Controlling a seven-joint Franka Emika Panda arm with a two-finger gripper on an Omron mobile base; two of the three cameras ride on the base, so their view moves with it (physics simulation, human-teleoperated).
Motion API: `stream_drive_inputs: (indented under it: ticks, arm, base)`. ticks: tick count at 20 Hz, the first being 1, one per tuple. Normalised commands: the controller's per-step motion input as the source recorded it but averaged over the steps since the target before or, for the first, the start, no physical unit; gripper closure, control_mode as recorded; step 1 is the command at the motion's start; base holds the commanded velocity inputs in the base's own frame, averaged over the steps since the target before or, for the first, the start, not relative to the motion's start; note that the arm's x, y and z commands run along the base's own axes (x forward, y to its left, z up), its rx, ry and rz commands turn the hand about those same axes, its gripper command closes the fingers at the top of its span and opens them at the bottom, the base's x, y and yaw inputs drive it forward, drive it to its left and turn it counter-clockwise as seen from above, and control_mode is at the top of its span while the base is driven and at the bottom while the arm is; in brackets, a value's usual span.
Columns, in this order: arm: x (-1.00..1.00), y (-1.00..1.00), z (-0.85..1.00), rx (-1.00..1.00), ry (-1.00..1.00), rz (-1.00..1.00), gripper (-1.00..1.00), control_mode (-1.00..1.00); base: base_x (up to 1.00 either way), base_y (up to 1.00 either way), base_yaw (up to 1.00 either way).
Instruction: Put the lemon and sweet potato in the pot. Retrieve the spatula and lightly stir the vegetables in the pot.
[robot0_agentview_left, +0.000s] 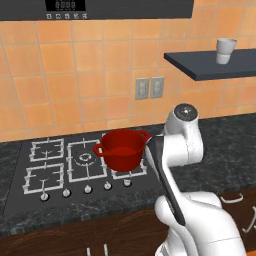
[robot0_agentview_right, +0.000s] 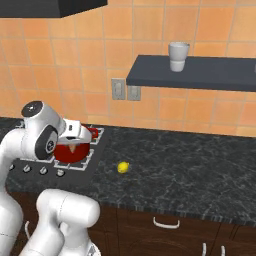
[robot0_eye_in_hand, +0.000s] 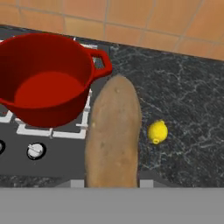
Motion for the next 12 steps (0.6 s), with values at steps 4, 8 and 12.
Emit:
stream_drive_inputs:
  ticks: [4, 8, 12]
  arm:
    - [0.72, 0.77, 0.05, 0.00, 0.02, 0.00, 1.00, -1.00]
    - [0.96, 0.55, -0.18, 0.00, 0.08, 0.00, 1.00, -1.00]
    - [0.96, 0.46, -0.46, 0.00, 0.17, 0.00, 1.00, -1.00]
  base:
    - [0.00, 0.00, 0.00]
    - [0.00, 0.00, 0.00]
    - [0.00, 0.00, 0.00]
